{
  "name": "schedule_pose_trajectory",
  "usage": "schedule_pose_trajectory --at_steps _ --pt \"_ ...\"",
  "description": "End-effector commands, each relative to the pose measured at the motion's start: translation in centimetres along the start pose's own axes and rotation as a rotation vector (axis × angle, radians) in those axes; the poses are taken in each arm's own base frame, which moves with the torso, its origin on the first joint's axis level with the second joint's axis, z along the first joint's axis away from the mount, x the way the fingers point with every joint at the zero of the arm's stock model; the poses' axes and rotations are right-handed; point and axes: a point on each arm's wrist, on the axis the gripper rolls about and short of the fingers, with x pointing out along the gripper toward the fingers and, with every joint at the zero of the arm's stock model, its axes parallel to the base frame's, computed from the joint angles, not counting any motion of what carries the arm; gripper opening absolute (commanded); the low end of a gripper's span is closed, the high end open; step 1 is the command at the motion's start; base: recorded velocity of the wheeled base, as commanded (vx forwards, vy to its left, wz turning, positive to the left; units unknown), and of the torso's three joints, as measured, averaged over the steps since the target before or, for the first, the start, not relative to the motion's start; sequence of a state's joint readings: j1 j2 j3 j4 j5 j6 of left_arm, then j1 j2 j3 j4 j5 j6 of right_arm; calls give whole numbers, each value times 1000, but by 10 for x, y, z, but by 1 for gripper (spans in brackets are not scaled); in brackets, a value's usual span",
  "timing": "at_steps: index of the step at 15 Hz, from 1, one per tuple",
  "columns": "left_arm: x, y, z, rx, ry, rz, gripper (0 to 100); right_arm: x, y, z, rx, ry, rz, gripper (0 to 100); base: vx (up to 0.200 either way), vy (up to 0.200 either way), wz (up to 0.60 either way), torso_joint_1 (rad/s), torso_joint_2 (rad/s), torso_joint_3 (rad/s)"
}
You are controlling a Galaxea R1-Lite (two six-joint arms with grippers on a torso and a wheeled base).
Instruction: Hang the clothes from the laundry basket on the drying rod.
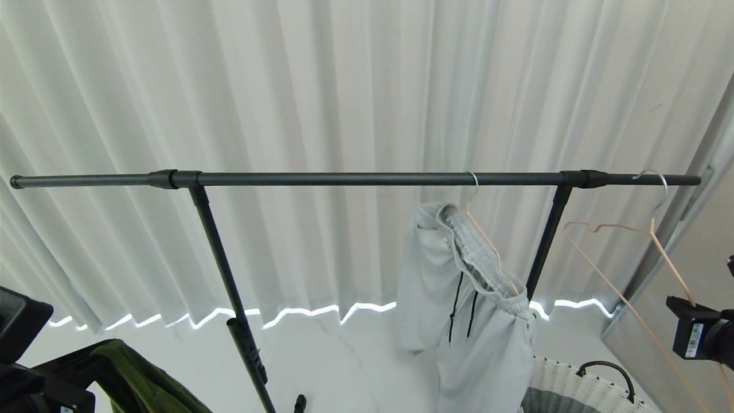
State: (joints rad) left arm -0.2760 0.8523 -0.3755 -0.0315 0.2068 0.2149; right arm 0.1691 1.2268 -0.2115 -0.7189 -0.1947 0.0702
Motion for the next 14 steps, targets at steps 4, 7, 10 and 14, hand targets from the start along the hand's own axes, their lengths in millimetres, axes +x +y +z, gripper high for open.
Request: schedule_pose_trajectory --at_steps 4,7,10,14 --pt "0 0 -1 3 5 -3 0 0 1 0 -1 1 4 0 -50 0 0 1 1 1" --pt "1 -1 -2 19 8 -3 0 -7 5 3 -5 -31 49 0 0 0 0 0 0 0" --pt "1 -1 -3 19 11 -4 0 -18 14 5 -16 -64 126 0 0 0 0 0 0 0" --pt "1 -1 -4 20 12 -4 0 -38 22 6 -29 -94 253 0 0 0 0 0 0 0"
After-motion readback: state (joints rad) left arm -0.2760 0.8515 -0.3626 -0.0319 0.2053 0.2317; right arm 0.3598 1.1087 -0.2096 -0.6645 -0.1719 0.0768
